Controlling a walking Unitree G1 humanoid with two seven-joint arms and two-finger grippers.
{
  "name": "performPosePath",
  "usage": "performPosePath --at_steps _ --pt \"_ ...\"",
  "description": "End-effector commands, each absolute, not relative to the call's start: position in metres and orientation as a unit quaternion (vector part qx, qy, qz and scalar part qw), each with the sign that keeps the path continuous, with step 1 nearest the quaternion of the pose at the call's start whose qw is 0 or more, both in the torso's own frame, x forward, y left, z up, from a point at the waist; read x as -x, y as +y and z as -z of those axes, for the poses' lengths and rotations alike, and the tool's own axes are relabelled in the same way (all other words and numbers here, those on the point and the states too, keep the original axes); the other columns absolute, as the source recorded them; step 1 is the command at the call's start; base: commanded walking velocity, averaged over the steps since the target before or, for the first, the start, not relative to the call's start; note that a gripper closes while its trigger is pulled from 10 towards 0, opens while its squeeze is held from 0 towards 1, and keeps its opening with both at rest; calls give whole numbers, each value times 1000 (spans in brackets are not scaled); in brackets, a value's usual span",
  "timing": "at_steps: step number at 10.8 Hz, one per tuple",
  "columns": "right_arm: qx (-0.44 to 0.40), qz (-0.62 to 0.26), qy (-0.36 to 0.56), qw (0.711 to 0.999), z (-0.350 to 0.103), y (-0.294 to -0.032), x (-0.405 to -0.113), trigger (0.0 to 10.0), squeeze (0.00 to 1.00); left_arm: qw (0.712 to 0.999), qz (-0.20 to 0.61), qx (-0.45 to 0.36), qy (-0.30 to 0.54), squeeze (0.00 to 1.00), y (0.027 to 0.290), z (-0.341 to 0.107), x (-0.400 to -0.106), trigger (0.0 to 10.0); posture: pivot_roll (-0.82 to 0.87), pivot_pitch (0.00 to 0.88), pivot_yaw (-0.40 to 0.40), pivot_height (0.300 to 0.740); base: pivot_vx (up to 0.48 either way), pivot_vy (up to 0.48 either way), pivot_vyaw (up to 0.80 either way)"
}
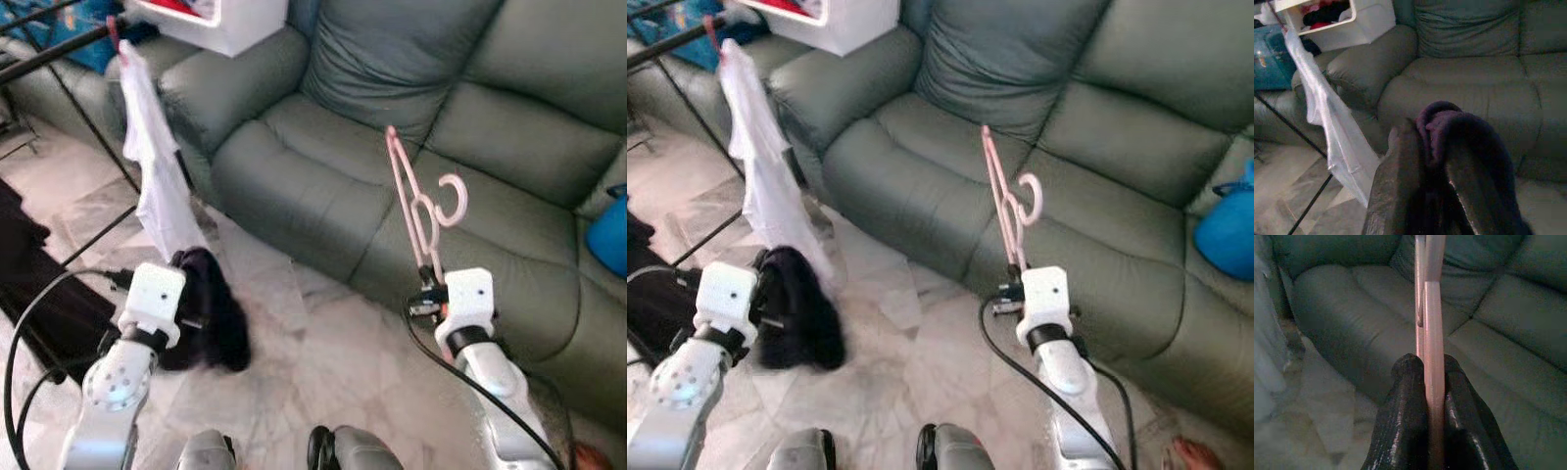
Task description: Hang hanger
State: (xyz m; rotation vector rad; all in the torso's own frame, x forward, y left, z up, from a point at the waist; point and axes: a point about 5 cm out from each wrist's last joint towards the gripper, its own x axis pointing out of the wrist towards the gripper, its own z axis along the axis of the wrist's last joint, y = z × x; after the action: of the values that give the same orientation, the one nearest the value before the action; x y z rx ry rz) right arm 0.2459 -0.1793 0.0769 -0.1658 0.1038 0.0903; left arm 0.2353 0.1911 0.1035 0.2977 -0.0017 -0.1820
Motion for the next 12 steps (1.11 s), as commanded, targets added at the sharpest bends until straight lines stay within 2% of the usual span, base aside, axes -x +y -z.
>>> performPosePath --at_steps 1,5,12 --pt "86 -45 38 995 -86 -179 -248 10000 0 984 97 -150 -20 0 190 -115 -237 10000 -48 143 -92 740 0 0 -800" --pt "90 -41 42 994 -88 -182 -252 10000 0 984 114 -137 -27 0 183 -122 -252 10000 -61 137 -95 740 0 -214 -652" --pt "84 -36 41 995 -91 -180 -262 10000 0 982 122 -138 -30 0 178 -124 -262 10000 -62 129 -89 740 0 -318 0"
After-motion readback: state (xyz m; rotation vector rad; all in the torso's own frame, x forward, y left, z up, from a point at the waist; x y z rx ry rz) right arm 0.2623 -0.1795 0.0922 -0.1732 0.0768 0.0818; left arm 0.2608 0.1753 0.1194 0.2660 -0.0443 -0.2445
